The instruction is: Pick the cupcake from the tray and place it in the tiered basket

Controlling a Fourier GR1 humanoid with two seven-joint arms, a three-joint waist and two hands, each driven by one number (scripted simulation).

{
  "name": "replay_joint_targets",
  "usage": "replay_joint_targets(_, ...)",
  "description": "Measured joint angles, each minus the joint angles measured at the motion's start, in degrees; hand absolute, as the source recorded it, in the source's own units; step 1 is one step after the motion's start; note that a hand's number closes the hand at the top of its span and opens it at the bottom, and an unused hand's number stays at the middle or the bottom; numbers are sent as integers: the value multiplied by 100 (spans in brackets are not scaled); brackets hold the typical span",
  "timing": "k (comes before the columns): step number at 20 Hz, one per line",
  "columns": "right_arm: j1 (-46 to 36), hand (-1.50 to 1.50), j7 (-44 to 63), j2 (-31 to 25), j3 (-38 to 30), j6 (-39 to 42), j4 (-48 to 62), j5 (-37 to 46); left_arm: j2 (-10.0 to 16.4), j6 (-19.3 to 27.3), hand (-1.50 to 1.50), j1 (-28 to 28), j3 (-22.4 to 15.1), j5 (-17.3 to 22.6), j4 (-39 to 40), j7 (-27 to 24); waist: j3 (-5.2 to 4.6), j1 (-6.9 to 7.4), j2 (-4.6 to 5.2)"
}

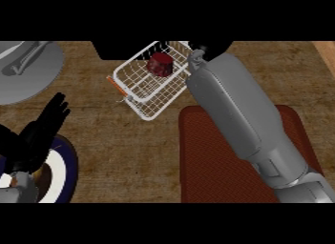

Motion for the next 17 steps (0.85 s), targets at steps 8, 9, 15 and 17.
replay_joint_targets(8, 1379, -150, 568, -471, -402, 297, -2228, 726, -12, 34, 0, 233, 113, 17, -95, -19, 1, -205, -64)
replay_joint_targets(9, 1581, -150, 615, -564, -421, 406, -2595, 755, -35, 65, 0, 210, 107, -6, -76, -16, 1, -231, -66)
replay_joint_targets(15, 3093, -150, 863, -1020, -416, 1088, -4956, 809, -28, 64, 0, 263, 135, -41, -110, -38, -1, -262, -62)
replay_joint_targets(17, 3649, -150, 871, -1280, -451, 1256, -5670, 621, -57, 49, 0, 277, 121, -63, -65, -102, 0, -234, -42)
